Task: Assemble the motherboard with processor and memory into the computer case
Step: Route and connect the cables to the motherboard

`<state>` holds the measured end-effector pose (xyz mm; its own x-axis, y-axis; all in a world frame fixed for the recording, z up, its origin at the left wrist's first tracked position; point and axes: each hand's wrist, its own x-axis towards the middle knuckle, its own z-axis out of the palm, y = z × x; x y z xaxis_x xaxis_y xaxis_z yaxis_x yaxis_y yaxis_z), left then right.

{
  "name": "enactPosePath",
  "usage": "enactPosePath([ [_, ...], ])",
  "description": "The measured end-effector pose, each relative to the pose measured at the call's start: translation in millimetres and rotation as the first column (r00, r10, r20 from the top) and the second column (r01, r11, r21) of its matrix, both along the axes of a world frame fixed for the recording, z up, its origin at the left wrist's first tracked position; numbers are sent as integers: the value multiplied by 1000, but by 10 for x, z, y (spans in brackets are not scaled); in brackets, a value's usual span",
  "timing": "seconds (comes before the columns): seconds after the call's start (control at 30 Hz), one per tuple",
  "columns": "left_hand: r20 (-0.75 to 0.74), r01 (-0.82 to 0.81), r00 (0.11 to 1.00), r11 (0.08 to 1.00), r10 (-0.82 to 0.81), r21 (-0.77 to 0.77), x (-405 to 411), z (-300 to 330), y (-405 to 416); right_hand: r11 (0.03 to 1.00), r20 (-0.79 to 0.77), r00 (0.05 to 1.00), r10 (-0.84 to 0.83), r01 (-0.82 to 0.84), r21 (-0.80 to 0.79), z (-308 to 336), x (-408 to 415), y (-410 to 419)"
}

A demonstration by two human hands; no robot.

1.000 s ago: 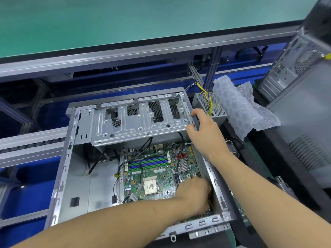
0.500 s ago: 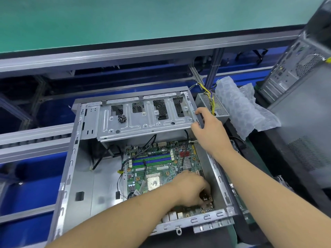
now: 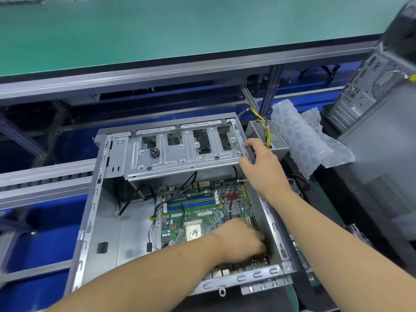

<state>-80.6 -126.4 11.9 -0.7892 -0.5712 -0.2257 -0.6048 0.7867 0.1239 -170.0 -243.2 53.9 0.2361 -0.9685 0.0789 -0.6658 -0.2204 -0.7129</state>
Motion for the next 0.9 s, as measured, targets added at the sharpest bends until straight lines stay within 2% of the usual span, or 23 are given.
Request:
enactPosePath([
  [0.13, -8, -48, 999, 999, 48, 25, -9, -4, 3, 1000, 13, 1000, -2, 2, -8, -15, -3, -6],
  [0.23, 3, -104, 995, 988, 105, 118, -9, 26, -9, 1000, 2, 1000, 6, -6, -15, -22, -4, -6],
  [0.33, 58, -106, 994, 978, 97, 181, -26, 80, -14, 1000, -13, 1000, 5, -5, -18, -30, -2, -10],
  [0.5, 148, -79, 988, 977, 50, 200, -102, 148, -2, 1000, -44, 999, -2, 1, -24, -17, 10, -4],
  [0.7, 159, -23, 987, 989, 0, 143, -97, 151, -33, 1000, -74, 997, 0, -2, -24, 6, 14, -5],
  [0.9, 189, 108, 977, 994, -103, -16, -82, 125, 36, 1000, -70, 998, -3, 2, -19, 2, 13, -3],
])
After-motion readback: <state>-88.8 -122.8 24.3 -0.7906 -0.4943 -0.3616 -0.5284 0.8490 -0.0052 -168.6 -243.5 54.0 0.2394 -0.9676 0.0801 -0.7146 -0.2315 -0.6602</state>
